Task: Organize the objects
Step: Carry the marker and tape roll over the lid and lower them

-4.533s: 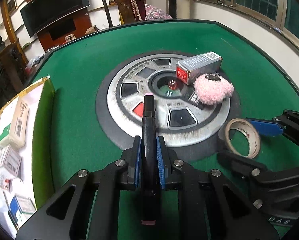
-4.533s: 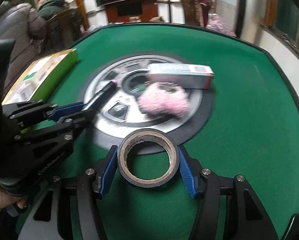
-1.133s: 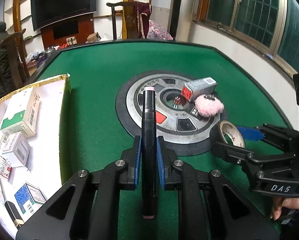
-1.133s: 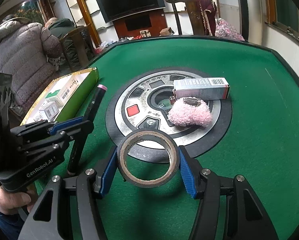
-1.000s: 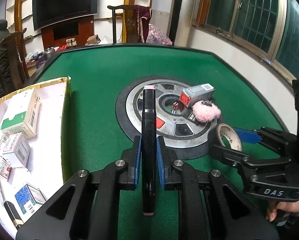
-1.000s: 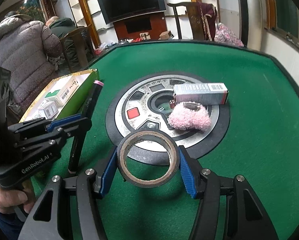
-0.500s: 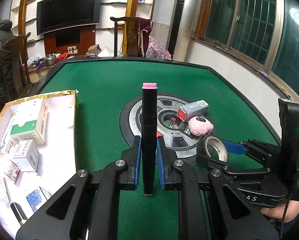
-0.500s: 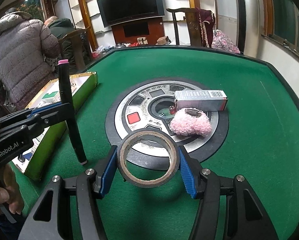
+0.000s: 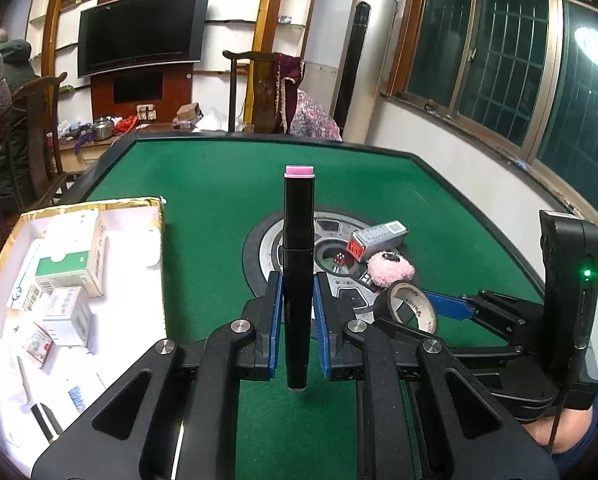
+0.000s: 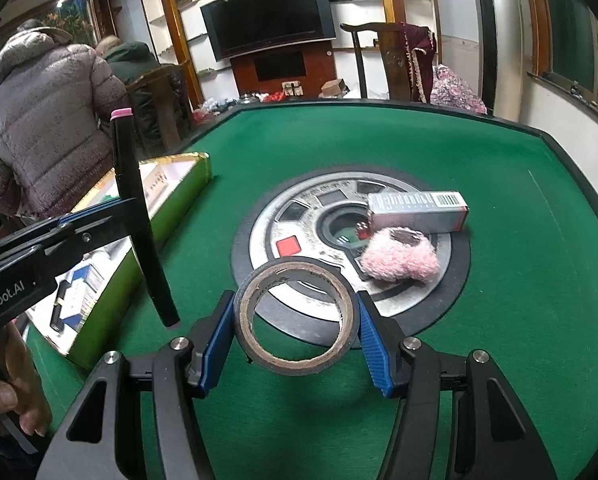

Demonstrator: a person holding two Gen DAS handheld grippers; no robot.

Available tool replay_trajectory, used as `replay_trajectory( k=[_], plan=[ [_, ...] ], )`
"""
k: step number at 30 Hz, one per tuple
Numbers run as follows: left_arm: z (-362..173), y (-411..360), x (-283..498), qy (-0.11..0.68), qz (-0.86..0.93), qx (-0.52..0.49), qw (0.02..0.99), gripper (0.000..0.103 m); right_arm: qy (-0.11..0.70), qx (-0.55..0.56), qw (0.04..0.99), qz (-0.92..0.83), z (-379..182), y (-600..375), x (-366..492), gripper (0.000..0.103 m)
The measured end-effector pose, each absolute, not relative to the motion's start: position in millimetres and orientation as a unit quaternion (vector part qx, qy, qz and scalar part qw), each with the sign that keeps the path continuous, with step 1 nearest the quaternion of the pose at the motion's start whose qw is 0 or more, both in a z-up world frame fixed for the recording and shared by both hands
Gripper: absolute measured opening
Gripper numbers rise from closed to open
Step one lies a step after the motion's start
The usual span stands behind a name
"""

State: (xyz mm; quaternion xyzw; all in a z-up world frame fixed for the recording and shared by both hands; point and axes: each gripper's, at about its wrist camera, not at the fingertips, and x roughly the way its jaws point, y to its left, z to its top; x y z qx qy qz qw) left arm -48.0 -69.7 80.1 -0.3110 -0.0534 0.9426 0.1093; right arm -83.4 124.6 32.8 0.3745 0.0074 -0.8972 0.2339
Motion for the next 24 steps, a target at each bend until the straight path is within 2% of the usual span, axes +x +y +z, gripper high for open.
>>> replay_trajectory(
  k=[16,24],
  plan=[
    [102,-159,13,-0.107,0.955,-0.27,0.06,0.014,0.02,0.345,0.291,-0.892,64,46,-67,0.058],
    [90,-209,28,-0.128,0.95,-0.283,0.015,0.014,0.043,0.341,0.326,-0.881,70,-9,-62,0.058]
  ],
)
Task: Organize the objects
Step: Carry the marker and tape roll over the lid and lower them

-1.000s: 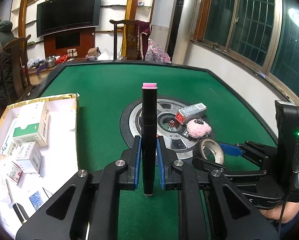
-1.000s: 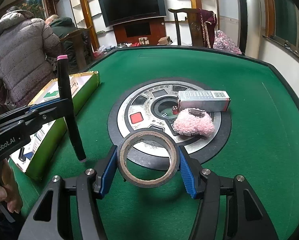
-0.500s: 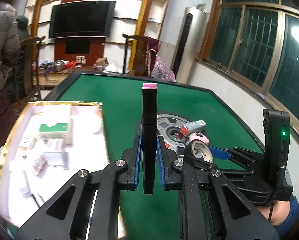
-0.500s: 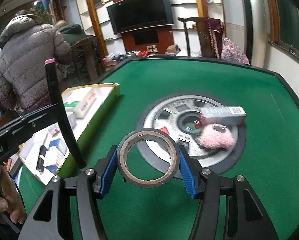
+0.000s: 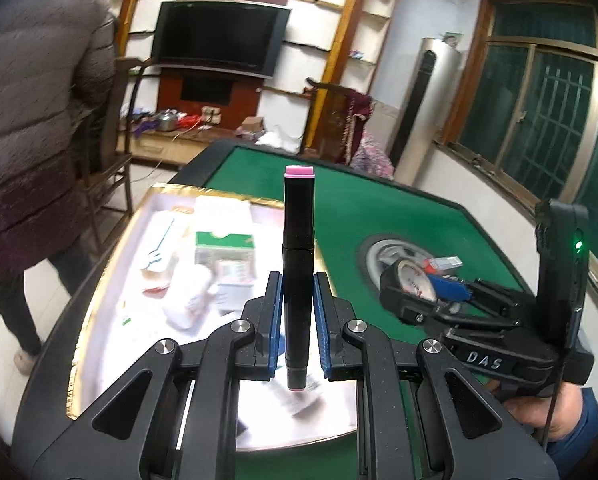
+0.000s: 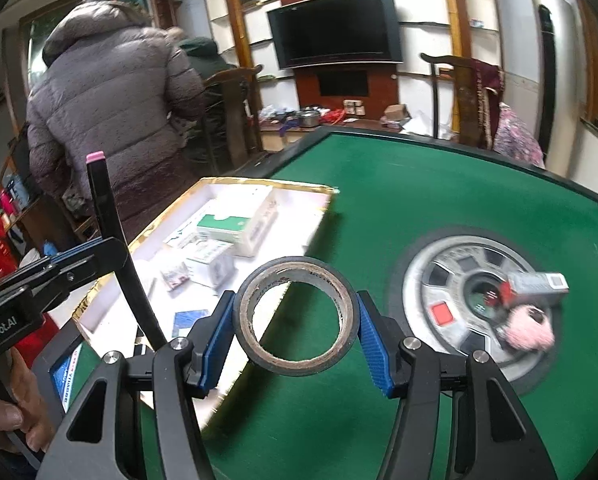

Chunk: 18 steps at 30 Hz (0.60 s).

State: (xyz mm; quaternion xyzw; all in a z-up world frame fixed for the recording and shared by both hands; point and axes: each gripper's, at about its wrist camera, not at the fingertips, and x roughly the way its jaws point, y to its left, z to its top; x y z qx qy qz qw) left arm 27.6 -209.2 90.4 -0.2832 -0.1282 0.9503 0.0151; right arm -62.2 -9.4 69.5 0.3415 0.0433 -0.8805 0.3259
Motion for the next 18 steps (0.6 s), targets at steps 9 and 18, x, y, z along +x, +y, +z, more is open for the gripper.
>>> replay_trajectory(
  k=[9,18],
  plan=[
    [71,-228,21,-0.14,0.941,-0.308,-0.01,0.014,0.078,0.355,0.344,-0.866,57,-58,-71,0.058],
    [51,-234,8,-0.143,0.931,-0.336,-0.016,0.015,0.096,0.375,0.346,-0.855,40,-76,-81,0.058]
  ],
)
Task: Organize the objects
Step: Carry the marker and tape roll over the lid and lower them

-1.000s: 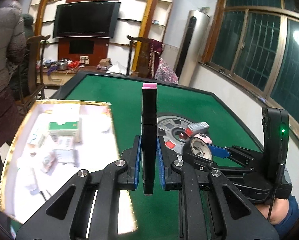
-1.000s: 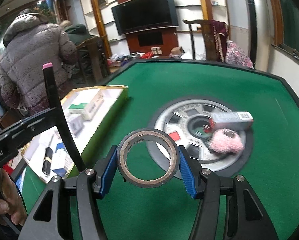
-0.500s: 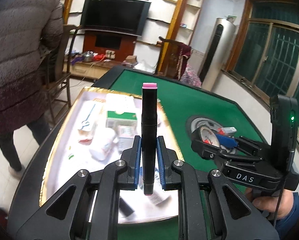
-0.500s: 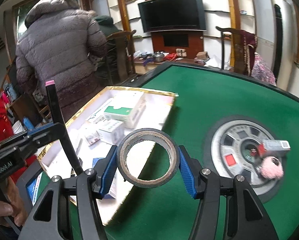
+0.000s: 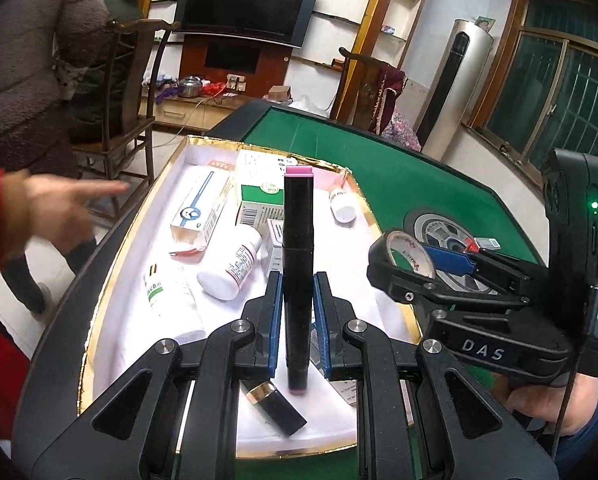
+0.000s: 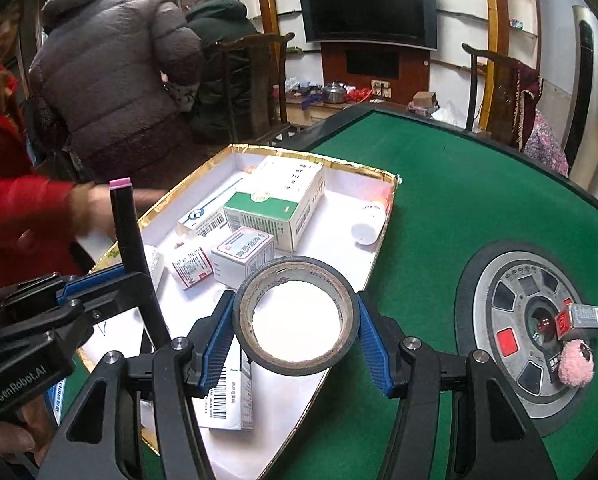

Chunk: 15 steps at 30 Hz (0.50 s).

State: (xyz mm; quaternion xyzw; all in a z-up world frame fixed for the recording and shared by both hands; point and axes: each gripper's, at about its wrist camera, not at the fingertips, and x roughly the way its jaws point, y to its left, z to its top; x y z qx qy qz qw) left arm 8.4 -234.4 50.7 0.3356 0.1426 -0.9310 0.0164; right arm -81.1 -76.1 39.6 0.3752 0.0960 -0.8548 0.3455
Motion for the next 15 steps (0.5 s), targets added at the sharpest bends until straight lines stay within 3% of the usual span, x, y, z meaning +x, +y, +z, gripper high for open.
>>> replay_trajectory(
  k=[15],
  plan=[
    [35,-237,-3,0.148,-0.92,0.362,0.018,0.015,0.136,0.404,0.336,-0.84,16,-109,-102,0.058]
  ],
)
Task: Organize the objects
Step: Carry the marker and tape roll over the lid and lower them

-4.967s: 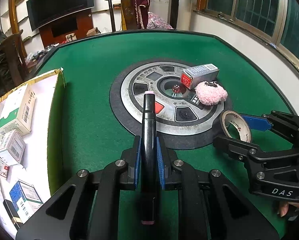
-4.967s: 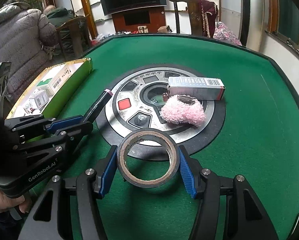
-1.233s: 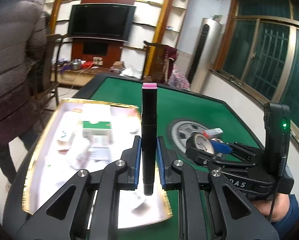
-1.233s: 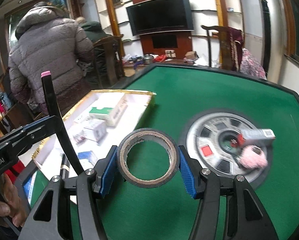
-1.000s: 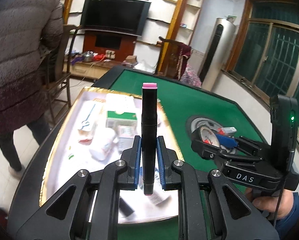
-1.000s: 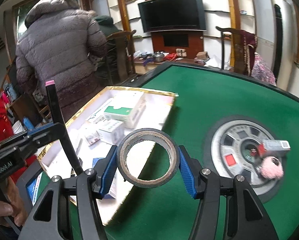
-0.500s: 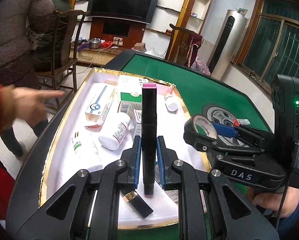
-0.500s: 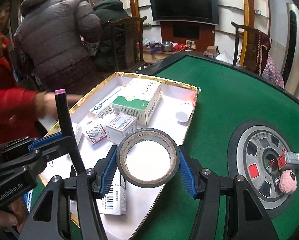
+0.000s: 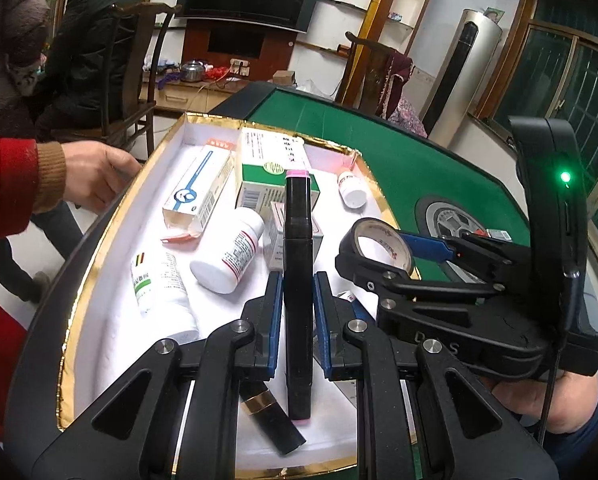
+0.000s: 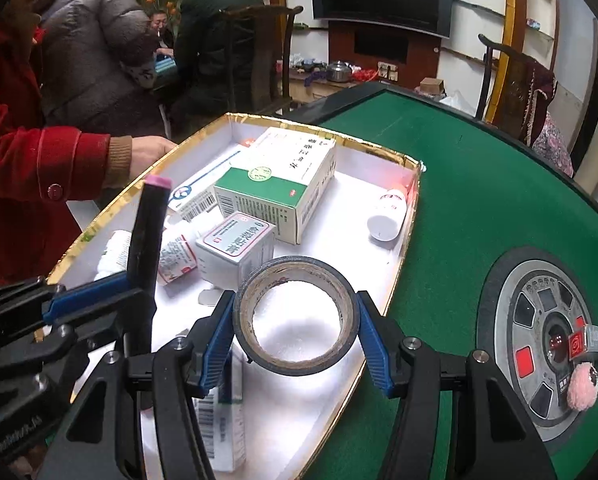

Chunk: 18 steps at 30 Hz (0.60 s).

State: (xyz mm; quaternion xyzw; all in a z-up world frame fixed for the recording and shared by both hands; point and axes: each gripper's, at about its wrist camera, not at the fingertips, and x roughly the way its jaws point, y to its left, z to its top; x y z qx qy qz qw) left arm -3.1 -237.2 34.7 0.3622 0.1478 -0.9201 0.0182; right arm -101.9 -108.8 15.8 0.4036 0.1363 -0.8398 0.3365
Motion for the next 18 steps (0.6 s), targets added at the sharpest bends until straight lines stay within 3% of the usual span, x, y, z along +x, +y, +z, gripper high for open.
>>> replay_trajectory(
  k=[18],
  plan=[
    [20,-242,-6,0.154,-0.908,0.387,0.031,0.015,0.162,0.418,0.333,-0.829,-1,-127,-110,0.058]
  ],
)
